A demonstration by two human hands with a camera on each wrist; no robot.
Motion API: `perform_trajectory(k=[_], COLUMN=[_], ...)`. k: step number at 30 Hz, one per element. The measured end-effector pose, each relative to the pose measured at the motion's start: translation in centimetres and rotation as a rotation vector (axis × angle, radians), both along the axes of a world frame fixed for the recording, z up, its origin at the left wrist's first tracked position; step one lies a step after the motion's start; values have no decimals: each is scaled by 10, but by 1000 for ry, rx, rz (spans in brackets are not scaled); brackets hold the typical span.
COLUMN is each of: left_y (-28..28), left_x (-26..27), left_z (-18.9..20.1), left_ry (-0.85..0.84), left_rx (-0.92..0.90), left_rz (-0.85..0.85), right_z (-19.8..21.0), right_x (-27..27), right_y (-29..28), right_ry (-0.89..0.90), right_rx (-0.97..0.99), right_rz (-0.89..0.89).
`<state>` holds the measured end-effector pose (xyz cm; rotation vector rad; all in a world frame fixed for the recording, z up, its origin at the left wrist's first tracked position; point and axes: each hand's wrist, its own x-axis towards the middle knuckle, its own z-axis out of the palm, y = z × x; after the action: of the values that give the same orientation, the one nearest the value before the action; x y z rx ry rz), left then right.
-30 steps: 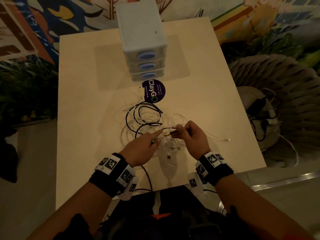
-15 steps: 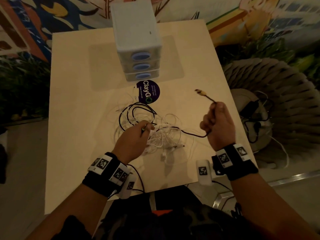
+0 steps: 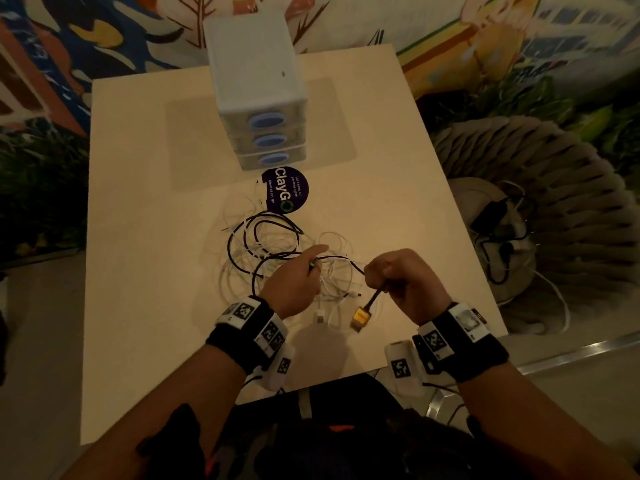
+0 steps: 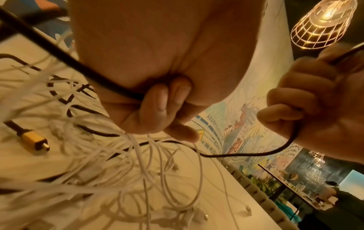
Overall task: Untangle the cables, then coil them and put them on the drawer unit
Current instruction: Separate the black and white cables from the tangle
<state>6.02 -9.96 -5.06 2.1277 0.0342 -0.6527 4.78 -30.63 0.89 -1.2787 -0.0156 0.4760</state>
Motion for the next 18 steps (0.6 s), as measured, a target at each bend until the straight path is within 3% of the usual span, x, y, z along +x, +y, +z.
perform_trajectory(k=[7, 11, 15, 18], left_y=[-11, -16, -19, -15], left_x=[16, 25, 28, 27], left_z=[-16, -17, -18, -15], left_ry=[-36, -25, -28, -67], left_rx=[141, 247, 331, 286], left_rz=[-31, -121, -152, -57], right_z=[-4, -23, -55, -74], right_x=[-8, -9, -6, -6], right_y=[-19, -22, -26, -34], right_ry=[-150, -218, -435, -372], right_rx=[-272, -492, -825, -970], right_rz=[331, 416, 375, 206])
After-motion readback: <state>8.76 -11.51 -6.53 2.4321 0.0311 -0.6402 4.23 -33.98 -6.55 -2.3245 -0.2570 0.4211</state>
